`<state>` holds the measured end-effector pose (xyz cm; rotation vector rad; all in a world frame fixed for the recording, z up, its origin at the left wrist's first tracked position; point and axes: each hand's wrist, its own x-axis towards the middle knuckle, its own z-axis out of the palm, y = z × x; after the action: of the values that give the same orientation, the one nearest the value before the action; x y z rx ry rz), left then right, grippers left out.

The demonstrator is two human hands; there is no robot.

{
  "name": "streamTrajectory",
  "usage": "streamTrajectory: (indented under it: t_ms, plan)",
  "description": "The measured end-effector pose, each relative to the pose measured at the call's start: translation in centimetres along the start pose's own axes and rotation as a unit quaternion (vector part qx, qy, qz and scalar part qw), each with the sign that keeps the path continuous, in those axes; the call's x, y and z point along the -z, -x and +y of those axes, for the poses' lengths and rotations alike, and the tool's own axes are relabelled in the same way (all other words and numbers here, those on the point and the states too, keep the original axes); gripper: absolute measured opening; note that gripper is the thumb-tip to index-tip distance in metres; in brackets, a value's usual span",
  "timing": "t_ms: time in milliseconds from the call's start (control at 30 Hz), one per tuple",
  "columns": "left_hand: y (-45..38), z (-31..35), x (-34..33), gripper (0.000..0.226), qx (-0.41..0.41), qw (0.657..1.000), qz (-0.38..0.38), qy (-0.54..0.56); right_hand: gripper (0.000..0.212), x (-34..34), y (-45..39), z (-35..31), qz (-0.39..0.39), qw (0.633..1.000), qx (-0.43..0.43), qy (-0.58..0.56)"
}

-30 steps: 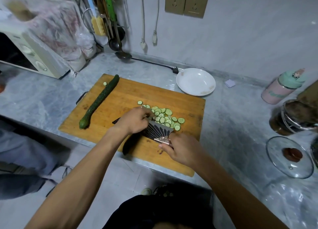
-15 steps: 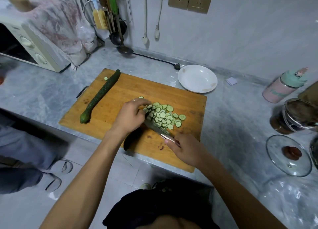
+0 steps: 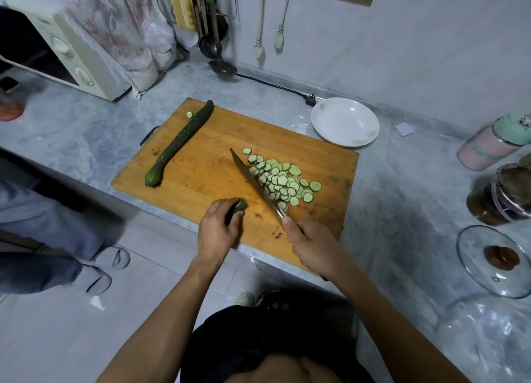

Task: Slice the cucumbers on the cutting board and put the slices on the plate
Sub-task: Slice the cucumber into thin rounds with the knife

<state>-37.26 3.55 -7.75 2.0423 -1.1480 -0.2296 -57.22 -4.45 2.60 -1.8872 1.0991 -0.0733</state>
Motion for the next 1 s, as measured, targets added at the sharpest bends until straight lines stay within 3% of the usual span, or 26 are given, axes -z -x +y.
streamTrajectory:
  t_ms: [467, 1000]
  plan:
    - [0.9, 0.1, -2.0, 0.032, 0.018, 0.996, 0.087, 0.0, 0.047, -1.9, 1.2, -1.1, -0.037, 0.994, 0.046, 0.093]
    - [0.9, -0.2, -2.9, 0.027, -0.027, 0.99, 0.14, -0.008, 0.056, -1.2, -0.8, -2.1, -0.076, 0.99, 0.052, 0.102]
